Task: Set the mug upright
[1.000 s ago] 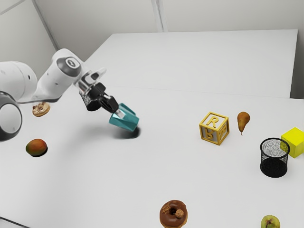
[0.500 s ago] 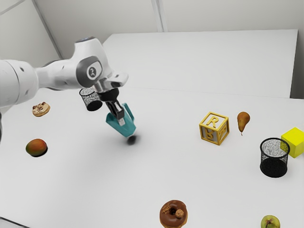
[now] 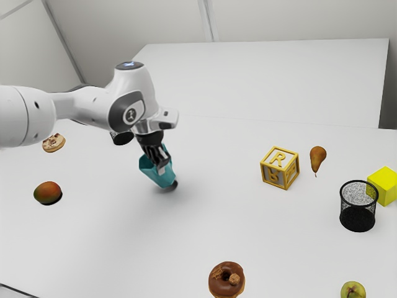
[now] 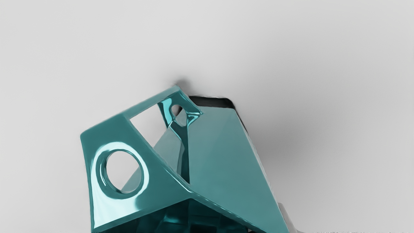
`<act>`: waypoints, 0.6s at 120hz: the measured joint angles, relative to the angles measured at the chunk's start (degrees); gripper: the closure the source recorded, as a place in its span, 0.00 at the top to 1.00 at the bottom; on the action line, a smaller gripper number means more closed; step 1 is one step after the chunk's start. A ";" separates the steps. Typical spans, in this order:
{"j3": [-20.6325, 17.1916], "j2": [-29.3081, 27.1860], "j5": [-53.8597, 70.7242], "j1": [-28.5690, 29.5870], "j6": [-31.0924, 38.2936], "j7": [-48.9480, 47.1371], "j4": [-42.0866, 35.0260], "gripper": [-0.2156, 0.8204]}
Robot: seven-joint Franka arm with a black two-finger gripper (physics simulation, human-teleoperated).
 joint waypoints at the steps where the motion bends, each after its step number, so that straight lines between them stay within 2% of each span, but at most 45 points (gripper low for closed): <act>1: -0.01 0.00 0.01 -0.04 -0.19 -0.21 0.02 0.03; 29: -0.18 0.65 0.10 -0.69 -4.12 -5.07 0.57 0.03; 60: -0.13 2.65 0.13 -0.75 -5.17 -8.75 0.65 0.03; 72: -0.14 2.70 0.06 -1.11 -5.22 -9.72 0.65 0.13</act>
